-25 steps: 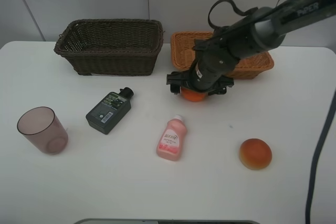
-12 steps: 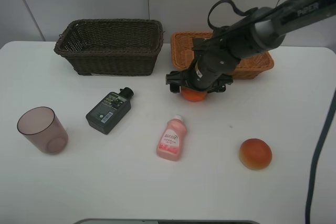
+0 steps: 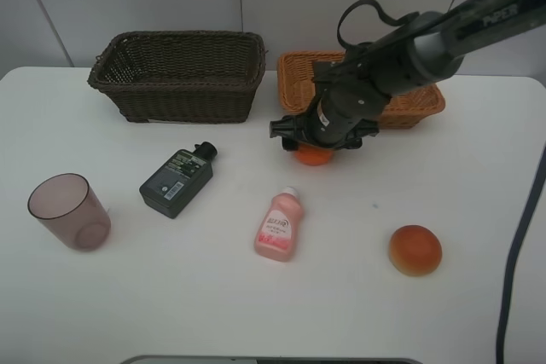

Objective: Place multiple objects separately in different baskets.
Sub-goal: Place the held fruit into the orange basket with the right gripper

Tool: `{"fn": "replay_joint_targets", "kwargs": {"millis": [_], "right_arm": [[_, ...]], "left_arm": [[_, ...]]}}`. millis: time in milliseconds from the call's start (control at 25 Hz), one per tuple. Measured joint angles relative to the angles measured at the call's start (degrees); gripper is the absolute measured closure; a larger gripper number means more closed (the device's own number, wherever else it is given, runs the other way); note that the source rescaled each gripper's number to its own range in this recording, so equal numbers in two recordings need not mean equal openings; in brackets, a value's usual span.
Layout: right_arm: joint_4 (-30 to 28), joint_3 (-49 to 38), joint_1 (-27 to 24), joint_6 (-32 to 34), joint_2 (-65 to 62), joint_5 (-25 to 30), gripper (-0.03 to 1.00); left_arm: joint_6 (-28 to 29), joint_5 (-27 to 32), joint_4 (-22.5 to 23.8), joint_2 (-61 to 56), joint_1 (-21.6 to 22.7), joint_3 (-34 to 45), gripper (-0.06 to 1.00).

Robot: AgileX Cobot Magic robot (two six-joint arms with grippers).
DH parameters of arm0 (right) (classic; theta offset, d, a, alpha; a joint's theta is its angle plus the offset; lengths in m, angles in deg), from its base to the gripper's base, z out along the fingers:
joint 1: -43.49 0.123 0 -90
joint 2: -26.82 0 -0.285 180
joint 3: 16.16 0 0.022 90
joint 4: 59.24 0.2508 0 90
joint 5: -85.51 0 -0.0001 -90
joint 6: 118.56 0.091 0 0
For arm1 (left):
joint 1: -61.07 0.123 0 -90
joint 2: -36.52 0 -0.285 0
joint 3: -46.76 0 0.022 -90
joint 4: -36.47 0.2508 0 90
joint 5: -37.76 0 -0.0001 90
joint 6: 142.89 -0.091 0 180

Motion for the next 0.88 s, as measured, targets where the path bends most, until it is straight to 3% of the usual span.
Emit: {"fn": "replay_joint_targets", "kwargs": {"millis": [640, 880], "right_arm": [[0.00, 0.00, 0.00, 0.00, 0.00, 0.30, 0.35], [3.52, 0.00, 0.00, -0.23, -3.31, 5.06, 0.35]], "left_arm": [[0.00, 0.00, 0.00, 0.00, 0.00, 0.00, 0.01], [0.00, 0.00, 0.00, 0.00, 0.00, 0.00, 0.01]]}}
